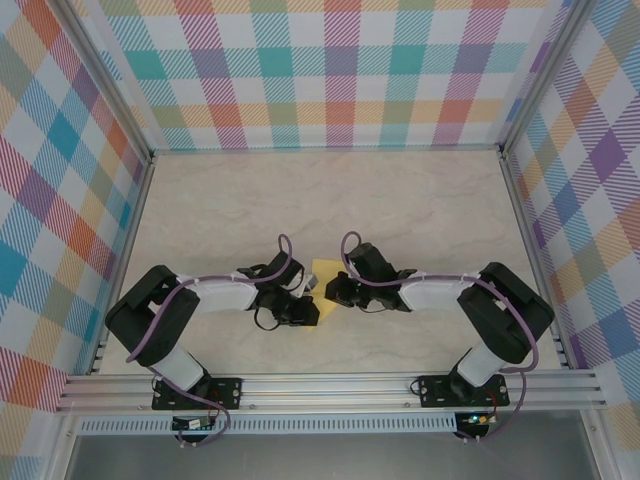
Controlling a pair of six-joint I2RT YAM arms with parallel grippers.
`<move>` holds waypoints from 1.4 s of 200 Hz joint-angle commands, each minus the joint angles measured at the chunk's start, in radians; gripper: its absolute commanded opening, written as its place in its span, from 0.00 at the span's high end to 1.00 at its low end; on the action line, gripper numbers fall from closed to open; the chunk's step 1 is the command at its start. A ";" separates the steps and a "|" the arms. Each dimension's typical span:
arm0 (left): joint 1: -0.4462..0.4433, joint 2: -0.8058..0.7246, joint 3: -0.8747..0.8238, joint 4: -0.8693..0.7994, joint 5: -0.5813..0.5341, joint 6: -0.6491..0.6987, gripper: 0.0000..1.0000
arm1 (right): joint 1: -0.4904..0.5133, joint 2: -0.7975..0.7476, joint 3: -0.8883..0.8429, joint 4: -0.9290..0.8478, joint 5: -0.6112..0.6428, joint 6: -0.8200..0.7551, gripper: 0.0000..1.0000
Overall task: Fold a paper plane with a square sheet of paper (pick it up from the middle)
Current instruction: Third fold the triangle at the center of the table.
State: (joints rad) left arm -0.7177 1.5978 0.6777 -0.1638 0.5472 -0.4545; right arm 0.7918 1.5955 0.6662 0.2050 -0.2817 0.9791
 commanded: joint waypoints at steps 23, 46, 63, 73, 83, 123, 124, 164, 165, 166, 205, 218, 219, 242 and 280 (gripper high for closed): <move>-0.008 0.002 -0.024 -0.036 -0.036 0.020 0.87 | 0.036 0.063 -0.008 0.103 0.002 0.071 0.97; -0.008 0.009 -0.023 -0.040 -0.049 0.025 0.89 | 0.037 0.112 -0.026 0.149 -0.015 0.088 0.98; -0.007 0.014 -0.023 -0.056 -0.075 0.027 0.93 | 0.037 0.135 -0.050 0.186 -0.006 0.100 0.98; -0.008 0.014 -0.026 -0.059 -0.080 0.029 0.97 | 0.037 0.139 -0.067 0.185 0.019 0.101 0.97; -0.007 0.015 -0.033 -0.059 -0.082 0.033 1.00 | 0.032 0.137 -0.086 0.177 0.049 0.099 0.98; -0.008 0.028 -0.046 -0.068 -0.109 0.039 1.00 | -0.029 0.080 -0.156 0.198 0.089 0.041 0.97; -0.008 0.028 -0.046 -0.068 -0.110 0.039 1.00 | -0.030 0.077 -0.157 0.199 0.090 0.039 0.97; -0.008 0.042 -0.047 -0.060 -0.092 0.050 1.00 | -0.125 0.021 -0.188 0.207 0.070 -0.020 0.95; -0.007 0.042 -0.048 -0.060 -0.092 0.050 1.00 | -0.129 0.021 -0.188 0.209 0.069 -0.021 0.95; -0.007 0.043 -0.048 -0.060 -0.092 0.050 1.00 | -0.131 0.021 -0.189 0.211 0.066 -0.021 0.95; -0.005 0.054 -0.053 -0.061 -0.086 0.059 1.00 | -0.210 0.018 -0.217 0.249 0.024 -0.030 0.94; -0.006 0.053 -0.052 -0.063 -0.080 0.062 1.00 | -0.221 -0.006 -0.210 0.246 -0.003 -0.022 0.94; -0.006 0.053 -0.052 -0.063 -0.080 0.062 1.00 | -0.221 -0.009 -0.208 0.244 -0.005 -0.022 0.93; -0.006 0.048 -0.048 -0.061 -0.077 0.063 1.00 | -0.189 -0.100 -0.071 -0.006 0.006 -0.078 0.91; -0.006 0.054 -0.035 -0.051 -0.074 0.058 1.00 | -0.067 -0.060 0.011 -0.008 0.027 -0.050 0.94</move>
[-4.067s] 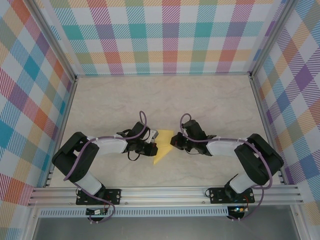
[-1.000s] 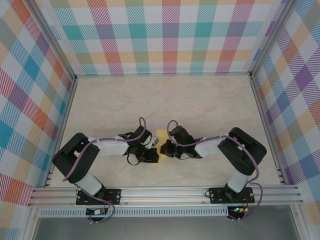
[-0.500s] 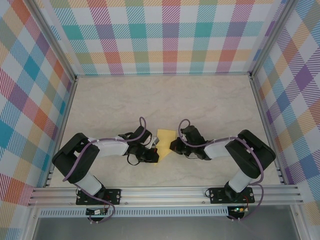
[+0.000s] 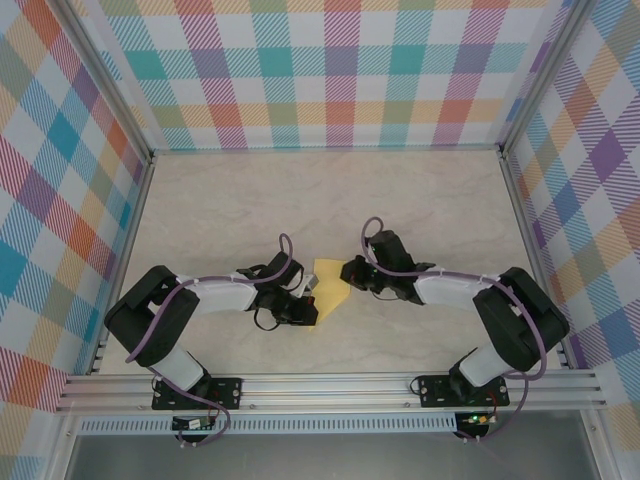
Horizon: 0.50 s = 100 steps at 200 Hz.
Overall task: Fold a paper plane with a square sheet of paper (pick it up from the middle)
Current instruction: Third fold the triangle at the center of the table.
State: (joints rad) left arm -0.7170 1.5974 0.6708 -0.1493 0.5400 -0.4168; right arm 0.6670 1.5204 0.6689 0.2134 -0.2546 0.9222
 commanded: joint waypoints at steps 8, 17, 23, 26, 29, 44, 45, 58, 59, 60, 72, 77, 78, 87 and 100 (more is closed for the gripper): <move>-0.007 0.053 -0.027 -0.065 -0.067 0.020 1.00 | 0.075 0.035 -0.002 0.021 -0.004 0.036 0.95; -0.007 0.052 -0.025 -0.066 -0.069 0.020 1.00 | 0.096 0.051 -0.009 0.049 0.000 0.060 0.96; -0.007 0.049 -0.025 -0.068 -0.068 0.020 1.00 | 0.110 0.057 -0.015 0.063 0.009 0.069 0.96; -0.007 0.048 -0.024 -0.068 -0.068 0.019 1.00 | 0.116 0.059 -0.017 0.068 0.013 0.073 0.96; -0.007 0.047 -0.025 -0.070 -0.067 0.020 1.00 | 0.122 0.062 -0.019 0.071 0.016 0.078 0.97; -0.007 0.037 -0.029 -0.070 -0.066 0.022 1.00 | 0.145 0.080 -0.021 0.088 0.000 0.099 0.97; -0.007 0.036 -0.029 -0.071 -0.066 0.022 1.00 | 0.146 0.080 -0.021 0.088 -0.003 0.100 0.98; -0.007 0.026 -0.035 -0.072 -0.069 0.024 1.00 | 0.172 0.084 -0.025 0.069 0.026 0.128 0.98; -0.006 0.026 -0.037 -0.072 -0.069 0.025 1.00 | 0.174 0.083 -0.026 0.066 0.031 0.131 0.98; -0.007 0.025 -0.037 -0.072 -0.069 0.024 1.00 | 0.177 0.083 -0.027 0.064 0.034 0.133 0.98; -0.006 0.018 -0.041 -0.066 -0.071 0.024 1.00 | 0.189 0.083 -0.050 0.078 0.051 0.155 0.98; -0.007 0.014 -0.043 -0.064 -0.069 0.022 1.00 | 0.191 0.084 -0.061 0.095 0.049 0.160 0.98; -0.007 0.015 -0.044 -0.064 -0.068 0.022 1.00 | 0.191 0.083 -0.063 0.097 0.049 0.162 0.98; -0.007 0.012 -0.044 -0.062 -0.066 0.020 1.00 | 0.193 0.084 -0.075 0.110 0.049 0.168 0.98; -0.007 0.012 -0.040 -0.065 -0.066 0.024 1.00 | 0.198 0.085 -0.087 0.155 0.030 0.164 0.98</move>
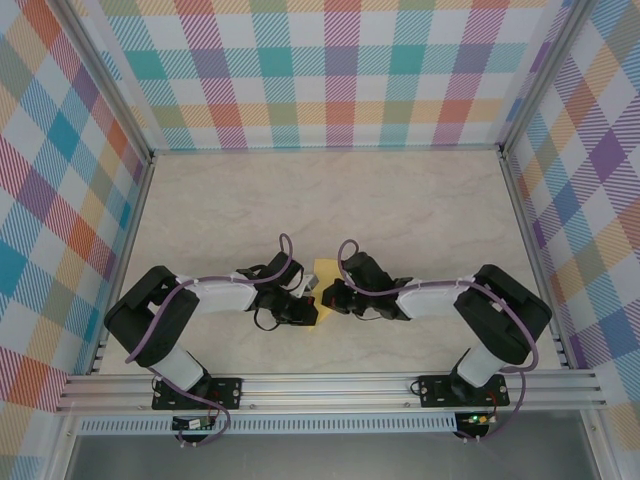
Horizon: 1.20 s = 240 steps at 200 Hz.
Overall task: Fold a paper plane with a square sheet of paper (pick it up from the middle)
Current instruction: Third fold the triangle at the center of the table.
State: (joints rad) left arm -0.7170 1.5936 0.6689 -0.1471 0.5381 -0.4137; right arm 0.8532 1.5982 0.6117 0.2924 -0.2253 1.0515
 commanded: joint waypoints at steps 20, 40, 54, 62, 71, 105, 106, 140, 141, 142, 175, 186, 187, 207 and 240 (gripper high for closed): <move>-0.007 0.017 -0.031 -0.072 -0.068 0.023 1.00 | 0.027 0.016 -0.023 0.089 -0.005 0.041 0.98; -0.007 0.019 -0.028 -0.071 -0.064 0.027 1.00 | 0.048 0.043 -0.016 0.129 -0.007 0.064 0.97; -0.007 0.018 -0.030 -0.065 -0.066 0.025 1.00 | 0.057 0.074 0.014 0.115 -0.021 0.053 0.98; -0.007 0.017 -0.031 -0.063 -0.068 0.025 1.00 | 0.061 0.087 0.019 0.093 -0.001 0.056 0.98; -0.006 0.016 -0.031 -0.065 -0.067 0.025 1.00 | 0.061 0.100 0.007 0.091 0.022 0.067 0.98; -0.006 0.005 -0.037 -0.072 -0.080 0.022 1.00 | 0.061 0.129 -0.054 0.063 0.101 0.082 0.99; -0.006 0.005 -0.037 -0.072 -0.079 0.022 1.00 | 0.061 0.130 -0.057 0.064 0.101 0.083 0.99; -0.006 -0.014 -0.038 -0.091 -0.073 0.022 1.00 | 0.057 0.173 -0.111 0.095 0.116 0.100 0.99; -0.007 -0.015 -0.039 -0.093 -0.073 0.022 1.00 | 0.056 0.173 -0.113 0.096 0.116 0.100 0.99; -0.006 -0.017 -0.039 -0.094 -0.073 0.021 1.00 | 0.055 0.174 -0.114 0.098 0.116 0.100 0.99; -0.006 -0.054 -0.047 -0.162 -0.096 0.005 1.00 | 0.050 0.180 -0.110 0.108 0.106 0.097 0.99; -0.007 -0.068 -0.062 -0.161 -0.096 -0.010 0.99 | 0.050 0.173 -0.099 0.095 0.106 0.092 0.99; -0.007 -0.069 -0.064 -0.161 -0.096 -0.012 0.99 | 0.050 0.173 -0.099 0.093 0.106 0.092 0.99; -0.007 -0.092 -0.084 -0.159 -0.079 -0.036 0.98 | 0.050 0.160 -0.075 0.057 0.106 0.076 0.99; -0.006 -0.168 -0.092 -0.203 -0.114 -0.062 0.97 | 0.050 0.159 -0.043 0.034 0.089 0.067 0.99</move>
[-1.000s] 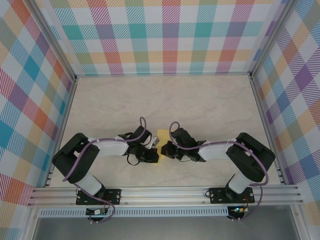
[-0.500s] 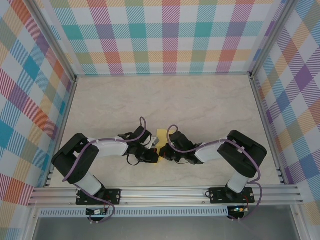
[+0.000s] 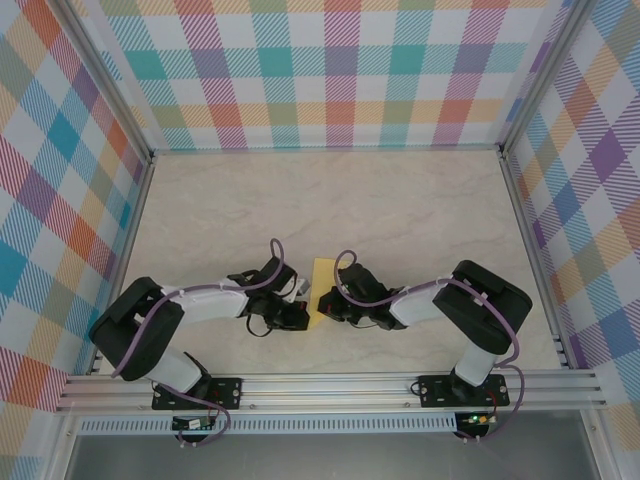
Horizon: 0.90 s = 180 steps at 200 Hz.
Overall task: Fold a paper plane with a square sheet of paper (pick it up from the middle)
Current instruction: Third fold the triangle at the center of the table.
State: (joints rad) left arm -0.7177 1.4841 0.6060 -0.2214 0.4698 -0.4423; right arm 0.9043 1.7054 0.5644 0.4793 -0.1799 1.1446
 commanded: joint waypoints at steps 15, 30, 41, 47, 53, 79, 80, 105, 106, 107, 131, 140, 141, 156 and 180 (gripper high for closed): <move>-0.006 -0.115 -0.018 -0.149 -0.059 -0.048 0.96 | -0.001 0.055 0.012 -0.159 0.043 -0.023 0.99; -0.006 -0.176 -0.003 -0.158 -0.062 -0.063 0.95 | -0.001 0.057 0.012 -0.145 0.041 -0.016 0.98; -0.006 -0.209 0.009 -0.147 -0.057 -0.082 0.93 | -0.001 0.057 0.016 -0.145 0.037 -0.016 0.98; -0.005 -0.219 0.015 -0.134 -0.044 -0.092 0.92 | -0.001 0.055 0.018 -0.148 0.039 -0.016 0.98; -0.006 -0.222 0.022 -0.117 -0.030 -0.099 0.91 | -0.001 0.054 0.019 -0.149 0.040 -0.015 0.98; -0.006 -0.174 0.038 -0.003 0.022 -0.147 0.88 | -0.001 0.048 0.023 -0.151 0.039 -0.014 0.98; -0.006 -0.171 0.038 0.002 0.024 -0.149 0.88 | -0.001 0.048 0.022 -0.150 0.040 -0.014 0.98; -0.006 -0.085 0.051 0.083 0.055 -0.176 0.88 | -0.002 0.041 0.025 -0.154 0.039 -0.014 0.98; -0.006 -0.082 0.052 0.084 0.055 -0.176 0.88 | -0.002 0.041 0.025 -0.153 0.039 -0.014 0.98; -0.006 -0.079 0.053 0.084 0.054 -0.175 0.88 | -0.002 0.040 0.026 -0.153 0.038 -0.014 0.98; -0.006 -0.006 0.065 0.100 0.045 -0.167 0.88 | -0.001 0.038 0.032 -0.157 0.034 -0.016 0.97; -0.006 0.019 0.062 0.103 0.043 -0.168 0.89 | -0.002 0.038 0.035 -0.153 0.033 -0.016 0.97; -0.006 0.021 0.061 0.103 0.042 -0.167 0.89 | -0.002 0.039 0.035 -0.154 0.032 -0.016 0.97; -0.006 0.048 0.049 0.107 0.031 -0.162 0.89 | -0.005 0.039 0.045 -0.154 0.025 -0.016 0.97; -0.006 0.079 0.033 0.081 0.008 -0.139 0.91 | -0.008 0.039 0.056 -0.153 0.022 -0.014 0.96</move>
State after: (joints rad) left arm -0.7177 1.5211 0.6472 -0.1452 0.4961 -0.5945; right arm 0.9031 1.7123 0.6094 0.4095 -0.1833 1.1439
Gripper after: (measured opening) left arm 0.099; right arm 0.051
